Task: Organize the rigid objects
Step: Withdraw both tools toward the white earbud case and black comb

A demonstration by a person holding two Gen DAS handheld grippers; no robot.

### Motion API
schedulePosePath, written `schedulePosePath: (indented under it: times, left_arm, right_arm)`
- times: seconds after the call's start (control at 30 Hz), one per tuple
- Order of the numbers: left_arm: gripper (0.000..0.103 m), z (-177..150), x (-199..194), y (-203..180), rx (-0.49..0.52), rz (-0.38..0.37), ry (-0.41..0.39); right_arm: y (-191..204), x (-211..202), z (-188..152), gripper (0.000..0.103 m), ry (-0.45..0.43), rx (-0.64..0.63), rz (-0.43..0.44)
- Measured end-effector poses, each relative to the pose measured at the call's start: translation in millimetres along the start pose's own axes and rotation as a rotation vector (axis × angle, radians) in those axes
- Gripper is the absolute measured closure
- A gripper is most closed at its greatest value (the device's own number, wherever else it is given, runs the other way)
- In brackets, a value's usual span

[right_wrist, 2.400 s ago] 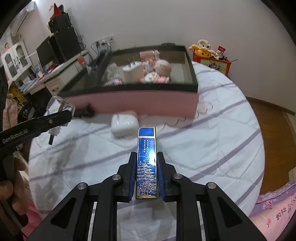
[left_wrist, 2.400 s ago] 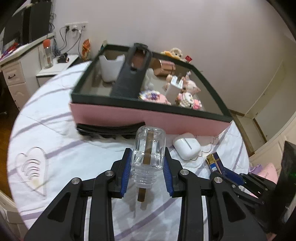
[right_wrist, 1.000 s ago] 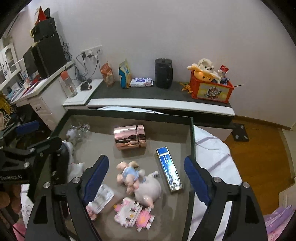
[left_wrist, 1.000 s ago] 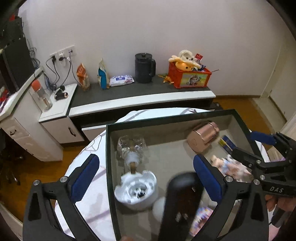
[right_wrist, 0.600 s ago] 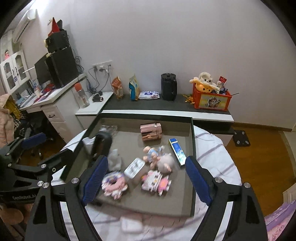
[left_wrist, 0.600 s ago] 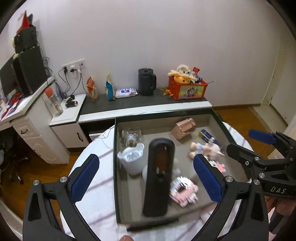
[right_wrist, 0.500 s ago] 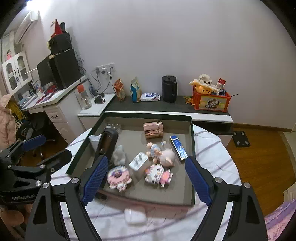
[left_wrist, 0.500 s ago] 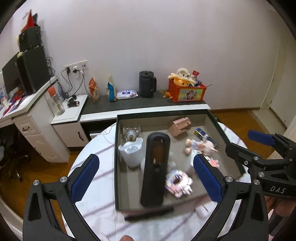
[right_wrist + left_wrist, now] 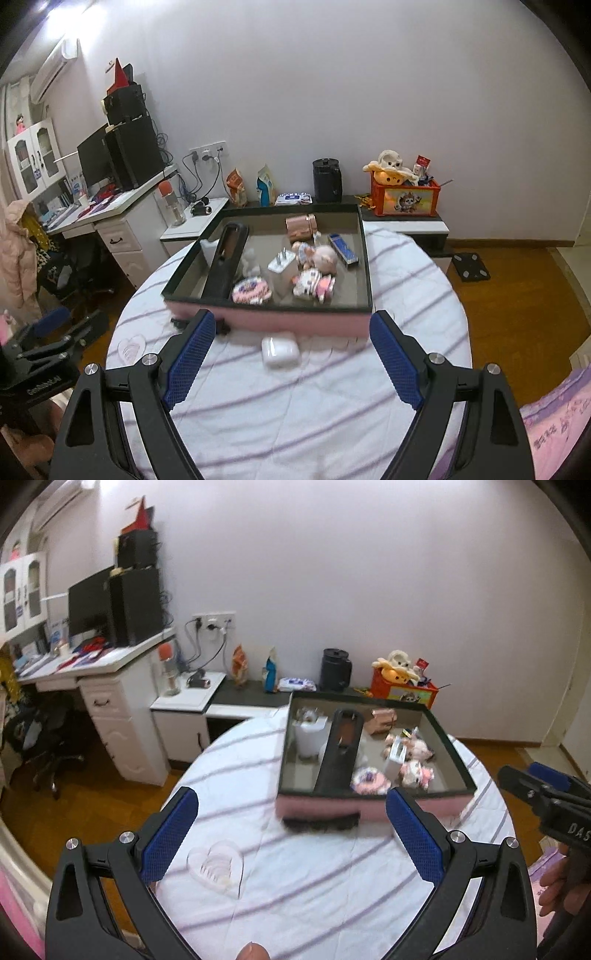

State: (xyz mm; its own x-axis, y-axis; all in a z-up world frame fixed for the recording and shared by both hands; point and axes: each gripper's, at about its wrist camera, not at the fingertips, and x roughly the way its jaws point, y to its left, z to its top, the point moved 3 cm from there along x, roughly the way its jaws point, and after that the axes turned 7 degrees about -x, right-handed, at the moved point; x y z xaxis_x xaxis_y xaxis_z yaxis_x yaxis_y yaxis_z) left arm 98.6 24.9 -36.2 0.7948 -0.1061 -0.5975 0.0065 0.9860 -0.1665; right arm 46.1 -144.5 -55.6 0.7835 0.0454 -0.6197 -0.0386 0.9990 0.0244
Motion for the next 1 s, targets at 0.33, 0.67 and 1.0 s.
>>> schedulePosePath:
  times: [0.33,0.67,1.0]
  left_arm:
    - [0.0,-53,-6,20,-0.055,0.008,0.099]
    - [0.0,-59,-6,21,-0.052,0.004,0.113]
    - [0.0,-67,21,16,-0.055,0.002,0.185]
  right_arm:
    - [6,0,-45,0.016,0.078,-0.001,0.009]
    - [8,21,-51,0.016,0.126,-0.013,0.008]
    - [9,85,-58,0.016,0.223,-0.021,0.028]
